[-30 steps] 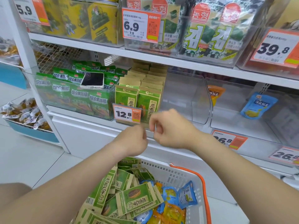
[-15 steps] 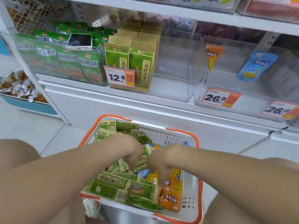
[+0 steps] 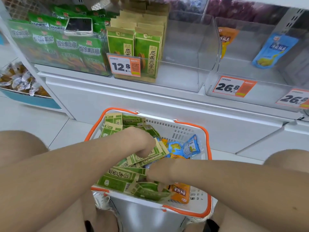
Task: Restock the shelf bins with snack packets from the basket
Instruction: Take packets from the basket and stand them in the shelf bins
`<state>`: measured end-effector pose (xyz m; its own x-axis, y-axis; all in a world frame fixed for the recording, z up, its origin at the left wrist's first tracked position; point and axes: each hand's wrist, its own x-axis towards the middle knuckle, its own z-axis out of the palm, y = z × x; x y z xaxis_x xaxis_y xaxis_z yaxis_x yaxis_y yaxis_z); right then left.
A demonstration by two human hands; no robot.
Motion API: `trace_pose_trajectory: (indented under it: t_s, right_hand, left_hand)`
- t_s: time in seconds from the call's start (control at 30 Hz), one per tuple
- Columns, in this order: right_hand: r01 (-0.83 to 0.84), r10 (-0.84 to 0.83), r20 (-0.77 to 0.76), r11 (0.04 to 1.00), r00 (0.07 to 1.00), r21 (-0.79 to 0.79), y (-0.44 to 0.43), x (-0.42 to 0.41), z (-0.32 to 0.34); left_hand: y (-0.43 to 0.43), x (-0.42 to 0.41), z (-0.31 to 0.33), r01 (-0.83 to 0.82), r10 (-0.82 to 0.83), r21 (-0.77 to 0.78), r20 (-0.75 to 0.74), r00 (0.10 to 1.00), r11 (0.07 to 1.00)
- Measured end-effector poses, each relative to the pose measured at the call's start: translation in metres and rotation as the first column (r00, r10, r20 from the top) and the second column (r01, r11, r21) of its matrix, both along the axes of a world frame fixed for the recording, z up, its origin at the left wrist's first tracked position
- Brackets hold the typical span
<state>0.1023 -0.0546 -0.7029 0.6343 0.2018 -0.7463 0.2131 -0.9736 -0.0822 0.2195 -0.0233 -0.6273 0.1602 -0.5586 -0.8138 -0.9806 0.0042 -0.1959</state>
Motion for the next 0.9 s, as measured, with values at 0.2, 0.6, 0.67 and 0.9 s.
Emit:
trace_pose_trajectory:
  t_s: [0.2,0.6,0.67,0.9]
  right_hand:
    - [0.062,-0.063,-0.047,0.998,0.997,-0.007,-0.012,0.002,0.0]
    - [0.328,-0.329,-0.006,0.944,0.944,-0.016,-0.071,0.048,0.065]
    - [0.393,-0.396,0.061,0.918,0.916,0.061,-0.09,0.053,0.086]
    - [0.497,-0.554,0.26,0.829,0.791,0.256,-0.119,0.055,0.147]
  left_hand:
    - [-0.003,0.002,0.001,-0.023,0.021,-0.033,-0.081,0.996,0.999]
    - [-0.01,0.025,0.039,-0.126,0.11,-0.116,-0.136,0.985,0.985]
    - [-0.012,0.033,0.048,-0.237,0.189,-0.184,-0.248,0.95,0.954]
    - [-0.015,0.066,0.072,-0.637,0.408,-0.292,-0.566,0.716,0.714]
